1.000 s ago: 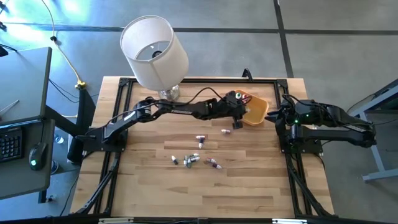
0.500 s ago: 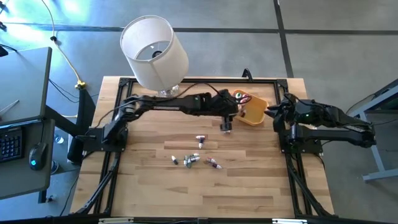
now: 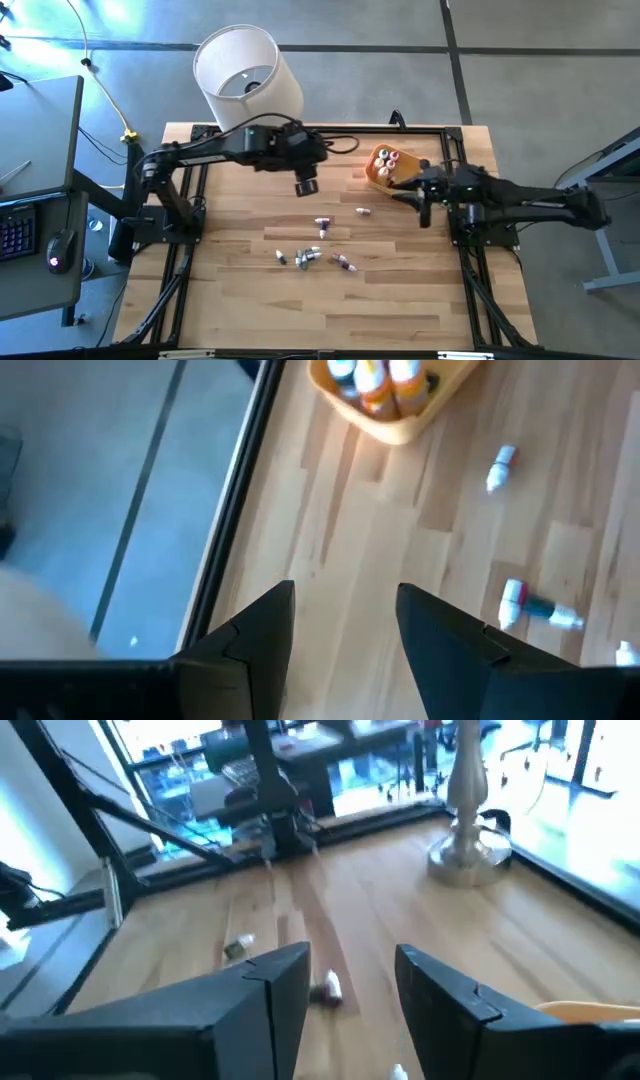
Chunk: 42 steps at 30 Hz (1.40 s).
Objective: Pick & Place food coloring
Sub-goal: Put the small yellow food coloring bottle into the yellow bin
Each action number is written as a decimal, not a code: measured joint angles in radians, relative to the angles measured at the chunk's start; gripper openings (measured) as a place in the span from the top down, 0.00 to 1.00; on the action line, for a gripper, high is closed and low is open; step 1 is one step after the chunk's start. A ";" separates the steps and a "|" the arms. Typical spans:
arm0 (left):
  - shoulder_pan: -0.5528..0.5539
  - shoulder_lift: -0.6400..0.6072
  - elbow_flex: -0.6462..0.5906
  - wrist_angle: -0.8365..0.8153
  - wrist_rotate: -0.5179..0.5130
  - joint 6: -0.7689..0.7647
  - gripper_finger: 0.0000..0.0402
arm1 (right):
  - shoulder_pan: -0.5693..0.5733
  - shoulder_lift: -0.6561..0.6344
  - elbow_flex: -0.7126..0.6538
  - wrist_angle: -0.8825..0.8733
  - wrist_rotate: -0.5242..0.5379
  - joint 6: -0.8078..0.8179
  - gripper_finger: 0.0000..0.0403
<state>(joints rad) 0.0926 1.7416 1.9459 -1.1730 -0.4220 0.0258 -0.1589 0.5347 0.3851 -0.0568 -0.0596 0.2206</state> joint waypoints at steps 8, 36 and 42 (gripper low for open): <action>-0.002 -0.142 -0.281 0.115 -0.020 0.005 0.63 | 0.047 0.345 -0.008 0.178 0.133 -0.042 0.65; -0.008 -0.444 -1.079 1.069 0.199 0.076 0.70 | 0.114 0.981 -0.005 0.460 0.213 -0.081 0.65; -0.008 -0.444 -1.079 1.072 0.207 0.079 0.70 | 0.114 1.034 -0.003 0.471 0.280 -0.118 0.65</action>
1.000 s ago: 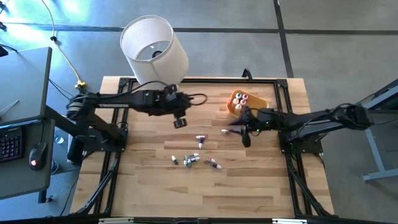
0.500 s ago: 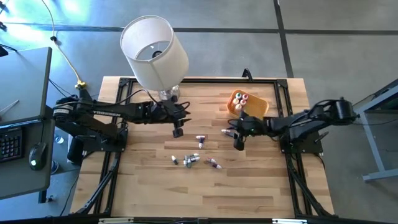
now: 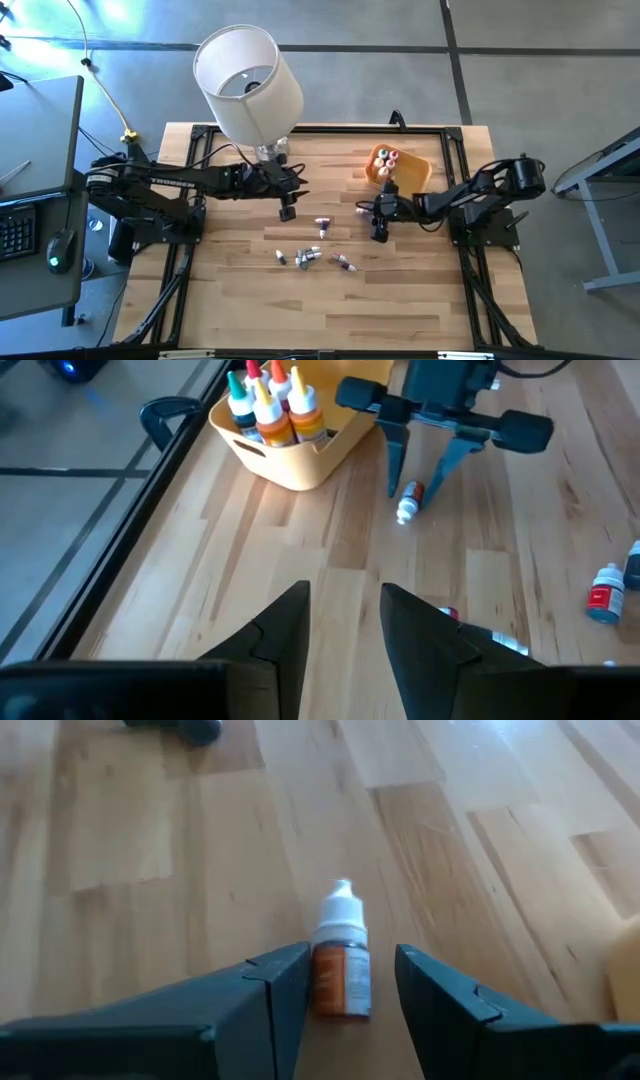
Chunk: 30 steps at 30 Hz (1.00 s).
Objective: Pick & Place food coloring
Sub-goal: Put the small yellow food coloring bottle into the yellow bin
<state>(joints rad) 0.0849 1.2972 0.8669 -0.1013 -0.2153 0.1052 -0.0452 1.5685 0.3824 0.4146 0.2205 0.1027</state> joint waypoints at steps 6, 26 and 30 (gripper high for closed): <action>0.000 0.000 0.000 0.000 -0.001 0.003 0.70 | 0.000 0.001 -0.001 -0.013 -0.001 -0.025 0.67; 0.000 0.000 0.000 -0.006 -0.002 0.002 0.70 | 0.014 -0.320 0.183 -0.514 0.138 -0.016 0.80; 0.000 0.000 0.000 -0.006 -0.002 0.002 0.70 | 0.004 -0.454 0.242 -0.895 0.253 0.128 0.82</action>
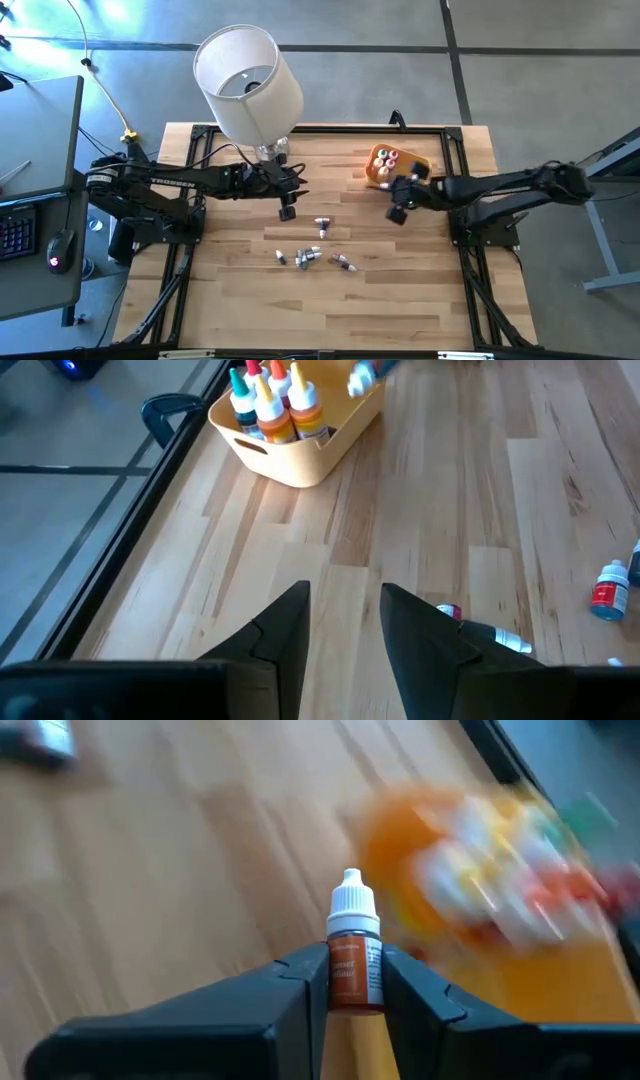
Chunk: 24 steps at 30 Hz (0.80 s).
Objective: Pick & Place food coloring
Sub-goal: Put the small yellow food coloring bottle into the yellow bin, then put the small red food coloring bottle into the yellow bin
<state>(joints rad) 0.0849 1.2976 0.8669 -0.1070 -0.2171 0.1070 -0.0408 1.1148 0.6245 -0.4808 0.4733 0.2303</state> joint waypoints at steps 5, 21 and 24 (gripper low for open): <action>0.000 0.000 0.000 0.000 0.000 -0.001 0.70 | -0.044 -0.122 -0.017 -0.242 0.046 0.281 0.81; 0.000 0.000 0.000 0.011 0.000 -0.007 0.70 | -0.085 -0.142 -0.133 0.224 -0.186 0.150 0.65; 0.000 0.000 0.000 0.013 0.000 -0.007 0.70 | -0.007 -0.080 -0.133 0.456 -0.277 0.107 0.65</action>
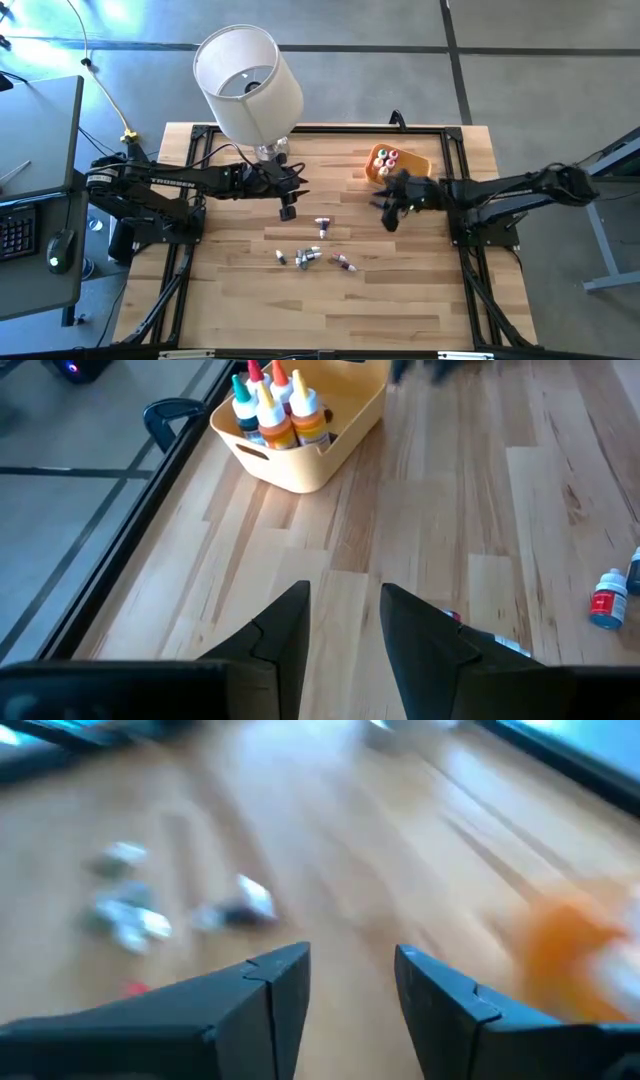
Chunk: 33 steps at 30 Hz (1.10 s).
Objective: Pick & Place food coloring
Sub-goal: Put the small red food coloring bottle into the yellow bin
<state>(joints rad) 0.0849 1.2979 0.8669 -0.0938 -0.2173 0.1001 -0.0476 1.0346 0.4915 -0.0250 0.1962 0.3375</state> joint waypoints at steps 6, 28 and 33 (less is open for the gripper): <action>0.000 0.000 0.000 0.016 0.000 0.000 0.70 | 0.230 0.248 0.022 0.318 0.093 -0.079 0.65; 0.000 0.000 0.000 0.036 0.018 -0.003 0.70 | 0.593 0.775 0.434 -0.020 0.240 0.258 0.65; 0.000 0.000 0.000 0.036 0.037 -0.011 0.70 | 0.641 0.781 0.458 -0.139 0.403 0.293 0.65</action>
<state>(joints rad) 0.0845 1.2980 0.8669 -0.0574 -0.1799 0.0891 0.5937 1.8156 0.9493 -0.1640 0.5989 0.6303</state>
